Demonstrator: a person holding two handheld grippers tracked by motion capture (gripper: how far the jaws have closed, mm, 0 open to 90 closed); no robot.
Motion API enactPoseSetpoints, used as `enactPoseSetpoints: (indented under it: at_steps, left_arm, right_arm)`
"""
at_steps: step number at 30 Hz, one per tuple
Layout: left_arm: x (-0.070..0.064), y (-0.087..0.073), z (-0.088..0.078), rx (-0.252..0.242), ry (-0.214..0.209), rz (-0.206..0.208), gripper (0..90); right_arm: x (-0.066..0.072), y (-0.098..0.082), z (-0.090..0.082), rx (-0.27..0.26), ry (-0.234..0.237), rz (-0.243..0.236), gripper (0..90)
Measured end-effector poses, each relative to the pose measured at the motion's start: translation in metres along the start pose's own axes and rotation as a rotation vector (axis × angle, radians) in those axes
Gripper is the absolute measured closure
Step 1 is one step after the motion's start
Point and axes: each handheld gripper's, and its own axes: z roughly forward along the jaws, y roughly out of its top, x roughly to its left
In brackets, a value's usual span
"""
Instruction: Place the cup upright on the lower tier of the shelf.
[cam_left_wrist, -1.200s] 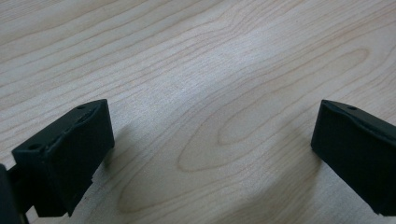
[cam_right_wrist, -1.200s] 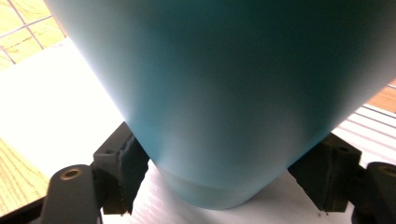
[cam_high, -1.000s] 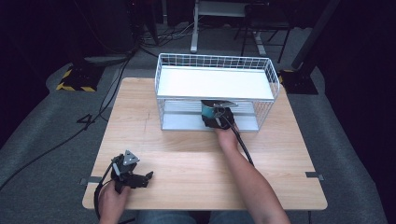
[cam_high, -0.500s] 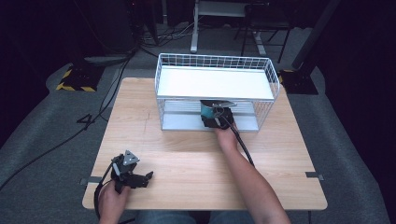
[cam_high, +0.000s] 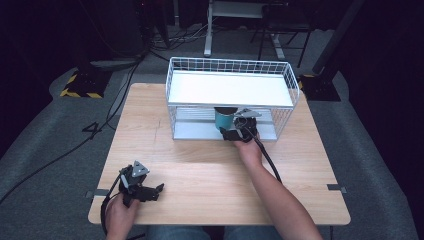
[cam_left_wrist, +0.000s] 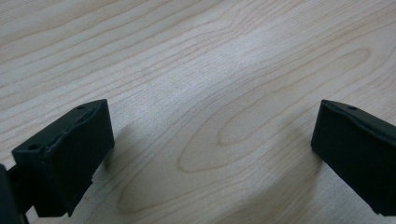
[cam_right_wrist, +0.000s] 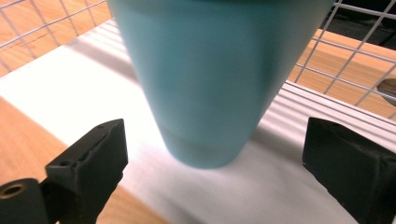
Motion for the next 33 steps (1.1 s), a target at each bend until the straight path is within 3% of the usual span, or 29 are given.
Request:
enactPoseSetpoints:
  at_steps: [11,18,27,33]
  left_arm:
    - [0.000,0.000,0.000,-0.001,0.002,-0.002,0.0]
    - [0.000,0.001,0.001,0.000,0.005,-0.007,0.0]
    - [0.000,0.001,0.000,0.000,0.007,-0.005,0.0]
    - [0.000,0.001,0.001,0.000,0.004,-0.006,0.0]
  right_arm:
    - [0.001,-0.004,-0.040,-0.006,0.022,-0.019,7.5]
    - [0.004,-0.008,-0.067,0.009,0.047,-0.063,8.1]
    - [0.004,-0.013,-0.107,-0.037,0.094,-0.055,8.2]
    - [-0.001,-0.027,-0.135,-0.046,0.110,-0.056,9.0]
